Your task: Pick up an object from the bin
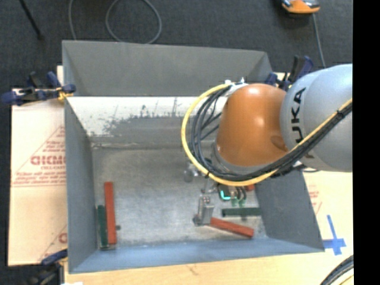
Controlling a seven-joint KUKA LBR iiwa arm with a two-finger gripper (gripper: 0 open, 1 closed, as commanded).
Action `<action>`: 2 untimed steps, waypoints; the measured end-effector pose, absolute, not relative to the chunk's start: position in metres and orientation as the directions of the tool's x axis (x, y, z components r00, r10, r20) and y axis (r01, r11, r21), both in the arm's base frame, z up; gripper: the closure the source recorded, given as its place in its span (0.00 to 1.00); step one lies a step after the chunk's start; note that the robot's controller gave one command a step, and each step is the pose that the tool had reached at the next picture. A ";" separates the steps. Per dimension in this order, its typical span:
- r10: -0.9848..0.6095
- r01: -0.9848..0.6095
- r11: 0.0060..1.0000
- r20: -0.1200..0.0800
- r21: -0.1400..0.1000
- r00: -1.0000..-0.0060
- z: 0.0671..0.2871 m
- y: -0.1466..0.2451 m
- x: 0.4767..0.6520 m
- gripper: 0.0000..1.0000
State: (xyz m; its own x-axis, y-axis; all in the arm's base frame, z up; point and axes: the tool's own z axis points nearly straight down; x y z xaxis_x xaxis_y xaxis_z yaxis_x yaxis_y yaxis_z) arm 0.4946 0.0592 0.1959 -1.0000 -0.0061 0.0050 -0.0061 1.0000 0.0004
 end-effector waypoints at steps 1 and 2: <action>-0.328 -0.328 0.945 0.002 -0.001 -0.945 0.068 -0.013 0.505 0.00; -0.288 -0.288 0.958 -0.005 -0.003 -0.958 0.102 -0.043 0.493 0.00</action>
Offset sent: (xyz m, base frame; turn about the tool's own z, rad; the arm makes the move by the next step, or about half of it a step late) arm 0.0110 -0.0693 -0.1259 -0.3306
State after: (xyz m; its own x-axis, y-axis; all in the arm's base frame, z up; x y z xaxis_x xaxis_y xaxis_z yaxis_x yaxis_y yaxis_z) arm 0.4927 -0.0427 0.1017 -0.9576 -0.2882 -0.0048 -0.2882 0.9576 -0.0035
